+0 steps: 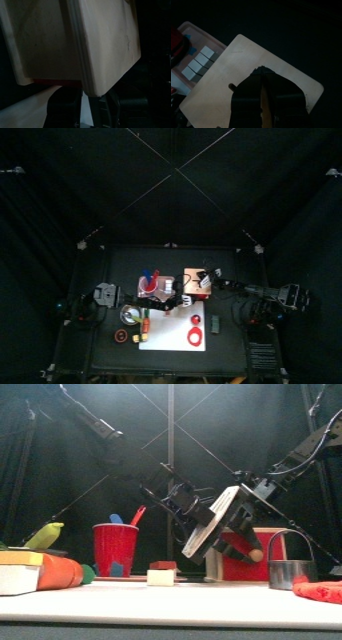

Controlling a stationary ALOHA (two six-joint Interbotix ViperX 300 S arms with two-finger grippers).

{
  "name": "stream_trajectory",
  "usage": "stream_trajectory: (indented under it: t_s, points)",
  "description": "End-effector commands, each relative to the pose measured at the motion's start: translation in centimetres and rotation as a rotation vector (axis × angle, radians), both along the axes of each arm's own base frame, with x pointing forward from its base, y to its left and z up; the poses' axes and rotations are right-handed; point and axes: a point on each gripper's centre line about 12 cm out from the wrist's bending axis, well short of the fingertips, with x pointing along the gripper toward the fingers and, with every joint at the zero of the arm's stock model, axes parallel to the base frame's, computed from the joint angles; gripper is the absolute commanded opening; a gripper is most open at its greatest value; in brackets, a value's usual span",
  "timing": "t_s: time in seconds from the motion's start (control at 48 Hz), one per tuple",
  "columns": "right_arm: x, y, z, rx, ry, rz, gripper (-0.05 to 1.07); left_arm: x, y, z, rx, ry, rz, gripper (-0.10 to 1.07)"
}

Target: Open drawer

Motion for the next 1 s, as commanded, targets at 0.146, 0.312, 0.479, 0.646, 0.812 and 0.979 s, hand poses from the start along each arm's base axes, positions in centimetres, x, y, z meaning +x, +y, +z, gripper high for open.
stream_trajectory:
  t_s: [0.146,0.312,0.479,0.646,0.812,0.979]
  points:
    - [-0.1,0.4,-1.3,0.030,0.031,0.000,0.13,-0.4,-2.3,0.8,-0.018,-0.008,-0.024,0.60]
    - [-0.1,0.4,-1.3,0.035,0.028,-0.002,0.13,-0.3,-3.5,0.9,-0.019,-0.013,-0.044,0.60]
    - [-0.1,0.6,-1.3,0.042,0.027,-0.005,0.13,-0.3,-4.5,1.2,-0.024,-0.019,-0.060,0.60]
    - [-0.1,0.7,-1.5,0.051,0.026,-0.005,0.13,-0.4,-5.7,1.3,-0.027,-0.021,-0.071,0.60]
    - [-0.2,0.9,-1.6,0.060,0.026,-0.007,0.13,-0.6,-6.8,1.2,-0.035,-0.020,-0.076,0.60]
    - [-0.2,1.0,-1.7,0.065,0.027,-0.010,0.13,-0.7,-7.7,1.2,-0.034,-0.022,-0.078,0.60]
